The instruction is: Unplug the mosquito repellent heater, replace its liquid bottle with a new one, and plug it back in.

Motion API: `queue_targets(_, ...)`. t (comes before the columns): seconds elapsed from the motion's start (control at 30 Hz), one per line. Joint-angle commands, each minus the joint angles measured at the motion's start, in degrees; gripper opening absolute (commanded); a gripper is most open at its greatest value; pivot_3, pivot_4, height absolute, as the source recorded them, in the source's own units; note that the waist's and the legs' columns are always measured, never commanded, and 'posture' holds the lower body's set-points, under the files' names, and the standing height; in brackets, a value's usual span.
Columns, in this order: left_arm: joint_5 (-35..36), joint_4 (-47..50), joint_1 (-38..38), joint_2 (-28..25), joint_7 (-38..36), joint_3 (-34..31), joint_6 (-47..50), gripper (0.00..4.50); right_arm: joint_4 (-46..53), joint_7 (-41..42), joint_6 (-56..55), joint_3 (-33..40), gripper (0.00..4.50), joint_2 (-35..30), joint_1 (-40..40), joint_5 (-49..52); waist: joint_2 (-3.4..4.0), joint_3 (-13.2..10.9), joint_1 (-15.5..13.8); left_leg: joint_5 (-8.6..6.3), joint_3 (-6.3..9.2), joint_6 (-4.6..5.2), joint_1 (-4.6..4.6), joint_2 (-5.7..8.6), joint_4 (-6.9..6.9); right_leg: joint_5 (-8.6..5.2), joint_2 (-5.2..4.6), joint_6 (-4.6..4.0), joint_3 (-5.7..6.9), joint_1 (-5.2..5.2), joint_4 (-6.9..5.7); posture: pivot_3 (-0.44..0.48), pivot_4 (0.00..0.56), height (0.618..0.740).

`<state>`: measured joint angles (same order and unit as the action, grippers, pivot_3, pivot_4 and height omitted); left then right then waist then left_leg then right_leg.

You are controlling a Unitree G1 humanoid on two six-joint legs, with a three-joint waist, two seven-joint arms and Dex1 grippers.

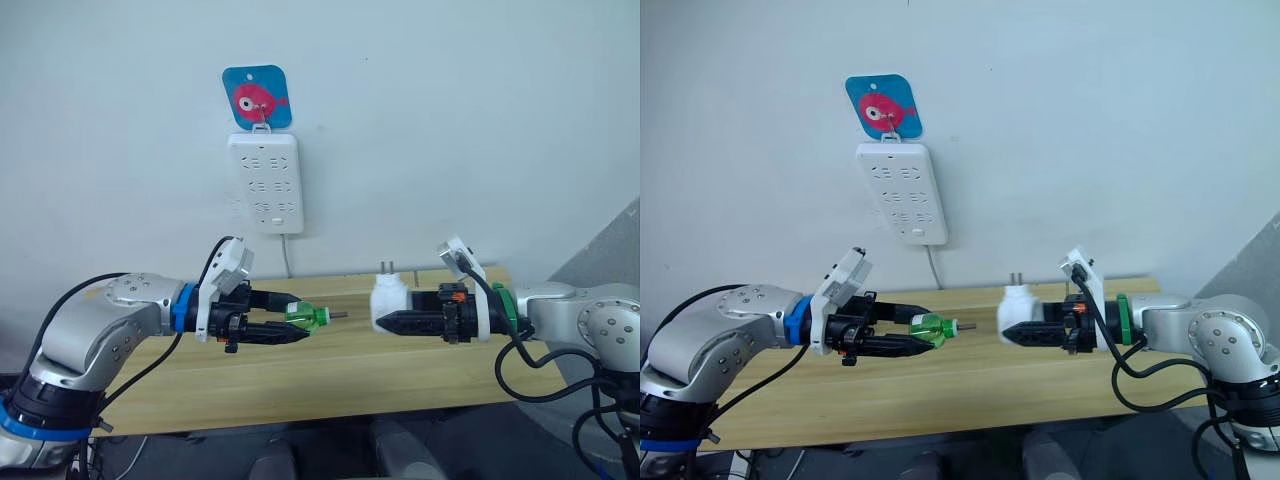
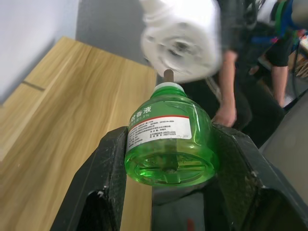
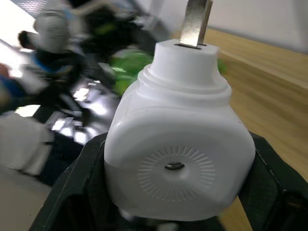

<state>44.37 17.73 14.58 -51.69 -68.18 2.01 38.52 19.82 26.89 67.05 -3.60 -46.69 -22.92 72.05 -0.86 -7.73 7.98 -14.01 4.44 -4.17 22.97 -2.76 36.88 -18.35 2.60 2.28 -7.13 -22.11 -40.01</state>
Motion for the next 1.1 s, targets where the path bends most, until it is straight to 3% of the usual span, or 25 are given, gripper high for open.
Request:
queue_targets(0.03, -4.0, 1.0, -1.8, 3.9, 2.6, -2.9, -7.9, 2.24, -5.6, -1.6, -5.7, -6.2, 3.06, -2.2, 0.4, -18.0, -0.02, 0.0, 0.0, 0.00, -0.02, 0.00, -0.01, 0.00, 0.01, 0.00, -0.01, 0.00, -0.02, 0.01, 0.01, -0.113, 0.117, 0.740)
queue_targets(0.2, -11.4, 2.7, -6.6, 7.6, 3.8, -2.0, -17.9, 2.24, -17.7, 0.2, -14.4, -14.9, 3.06, -2.1, -1.4, -37.8, -0.02, -0.3, -0.1, 0.00, -0.17, 0.00, 0.00, 0.02, 0.00, 0.01, -0.06, 0.01, -0.14, -0.03, 0.04, -0.105, 0.130, 0.740)
queue_targets(0.37, -15.3, 3.2, -9.1, 9.3, 4.2, -1.0, -23.1, 2.24, -28.8, 3.7, -18.0, -19.2, 3.06, -0.7, -4.2, -49.1, 0.07, -1.1, -0.1, 0.00, -0.19, 0.00, -0.02, 0.01, -0.03, 0.02, -0.06, 0.00, -0.16, -0.05, 0.01, -0.083, 0.140, 0.740)
queue_targets(0.67, -18.6, 3.5, -10.3, 12.3, 6.6, 0.2, -26.2, 2.24, -40.3, 10.7, -18.1, -18.3, 3.06, 2.2, -7.2, -56.9, 0.11, -1.5, -0.2, 0.00, -0.18, 0.00, -0.01, 0.04, -0.01, 0.05, -0.09, -0.05, -0.14, -0.02, 0.00, -0.068, 0.150, 0.740)
queue_targets(0.83, -19.4, 3.3, -10.3, 13.4, 7.3, 0.8, -26.7, 2.24, -43.6, 11.6, -17.3, -15.9, 4.50, 3.9, -8.4, -58.6, 0.12, -1.5, -0.2, 0.00, -0.17, 0.00, -0.01, 0.05, 0.00, 0.05, -0.09, -0.04, -0.15, 0.00, 0.00, -0.065, 0.150, 0.740)
queue_targets(0.97, -19.4, 2.3, -10.1, 14.6, 8.3, 0.8, -26.7, 2.24, -42.1, 11.5, -15.2, -12.2, 4.50, 4.1, -8.4, -58.3, 0.13, -1.5, -0.2, 0.00, -0.15, 0.00, -0.02, 0.05, 0.00, 0.05, -0.09, -0.03, -0.13, 0.02, -0.01, -0.079, 0.144, 0.740)
queue_targets(1.1, -18.0, 1.2, -9.8, 16.7, 10.2, -0.3, -25.8, 2.24, -33.4, 12.3, -13.0, -6.7, 4.50, 0.8, -4.8, -56.7, 0.16, -1.5, -0.2, 0.00, -0.15, 0.00, -0.01, 0.08, 0.00, 0.06, -0.13, -0.03, -0.12, 0.02, -0.01, -0.105, 0.130, 0.740)
